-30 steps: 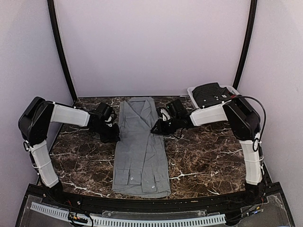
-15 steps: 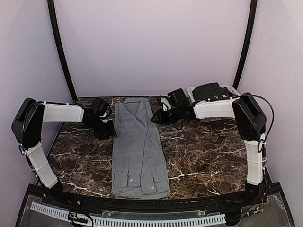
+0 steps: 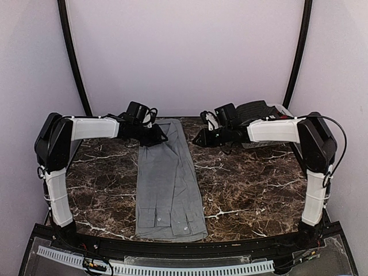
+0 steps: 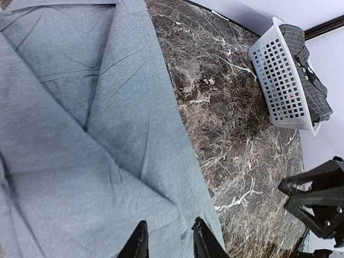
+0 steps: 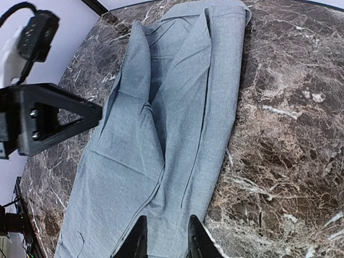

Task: Fold and stack the long sleeve shirts
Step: Move the rectangle-folded shirt to the center of the board.

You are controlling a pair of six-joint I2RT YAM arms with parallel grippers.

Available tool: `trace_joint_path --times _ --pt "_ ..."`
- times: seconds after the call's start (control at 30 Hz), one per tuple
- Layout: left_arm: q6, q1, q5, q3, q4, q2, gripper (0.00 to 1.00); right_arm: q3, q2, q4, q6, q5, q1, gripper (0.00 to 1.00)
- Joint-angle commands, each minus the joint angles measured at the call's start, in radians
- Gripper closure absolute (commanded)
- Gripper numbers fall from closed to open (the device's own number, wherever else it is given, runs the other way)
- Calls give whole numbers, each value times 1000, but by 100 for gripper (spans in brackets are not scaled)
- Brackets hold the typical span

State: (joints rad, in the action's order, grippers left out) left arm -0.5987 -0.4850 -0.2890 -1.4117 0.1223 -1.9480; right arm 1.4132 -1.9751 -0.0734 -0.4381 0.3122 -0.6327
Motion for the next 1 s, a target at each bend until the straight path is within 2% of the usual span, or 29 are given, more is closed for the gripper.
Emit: trace_joint_path --times 0.0,0.33,0.57,0.77,0.97 --pt "-22 1 -97 -113 -115 -145 74 -38 53 -6 15 -13 2 77" --pt "-56 34 -163 -242 -183 -357 78 -97 103 -30 25 -13 10 77" --pt "-44 36 -212 -297 -162 -364 78 -114 128 -40 30 -15 10 77" --pt "-61 36 -236 -337 -217 -334 76 -107 130 -46 35 -22 10 77" --pt "-74 36 -191 -464 -195 -438 76 -106 115 -46 30 -16 10 77"
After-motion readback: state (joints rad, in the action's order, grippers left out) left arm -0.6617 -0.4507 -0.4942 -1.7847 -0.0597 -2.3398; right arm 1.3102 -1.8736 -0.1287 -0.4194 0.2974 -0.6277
